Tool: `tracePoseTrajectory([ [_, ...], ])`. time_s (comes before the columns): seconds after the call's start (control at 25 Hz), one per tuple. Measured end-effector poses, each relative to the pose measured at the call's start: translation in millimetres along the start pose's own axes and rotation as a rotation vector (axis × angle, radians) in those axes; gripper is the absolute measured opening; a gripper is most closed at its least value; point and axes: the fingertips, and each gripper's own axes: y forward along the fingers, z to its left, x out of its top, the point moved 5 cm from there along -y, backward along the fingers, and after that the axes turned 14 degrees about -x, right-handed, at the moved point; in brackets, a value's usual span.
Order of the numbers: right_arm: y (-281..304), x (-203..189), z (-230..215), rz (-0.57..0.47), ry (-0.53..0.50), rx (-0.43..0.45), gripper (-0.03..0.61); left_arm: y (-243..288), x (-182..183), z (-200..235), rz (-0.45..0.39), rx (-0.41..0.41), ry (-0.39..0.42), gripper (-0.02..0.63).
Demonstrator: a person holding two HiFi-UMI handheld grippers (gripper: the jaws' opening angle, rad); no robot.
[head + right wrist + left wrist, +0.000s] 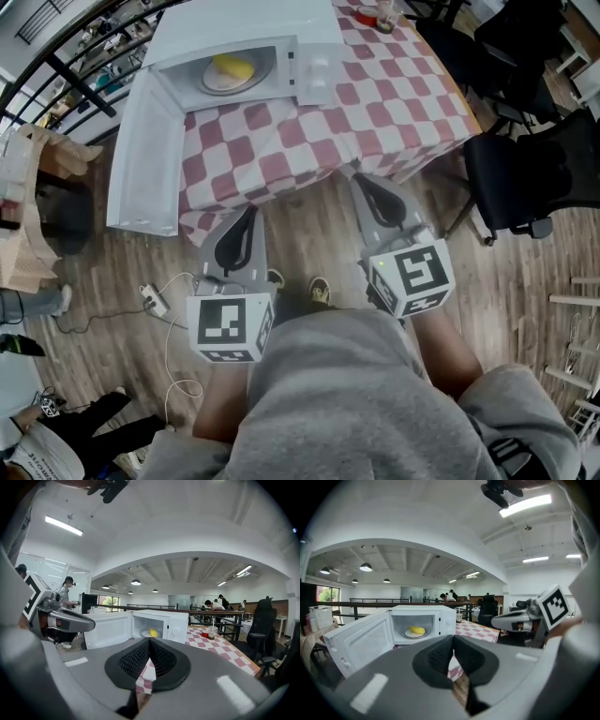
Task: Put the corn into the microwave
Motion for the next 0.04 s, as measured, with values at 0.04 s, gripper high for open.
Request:
tracePoseTrajectory([
  [0.04, -0.3, -1.2, 0.3, 0.001, 0.000, 0.003, 0.000, -0.4, -0.6, -0.1, 0.001, 0.002, 0.000, 0.011],
])
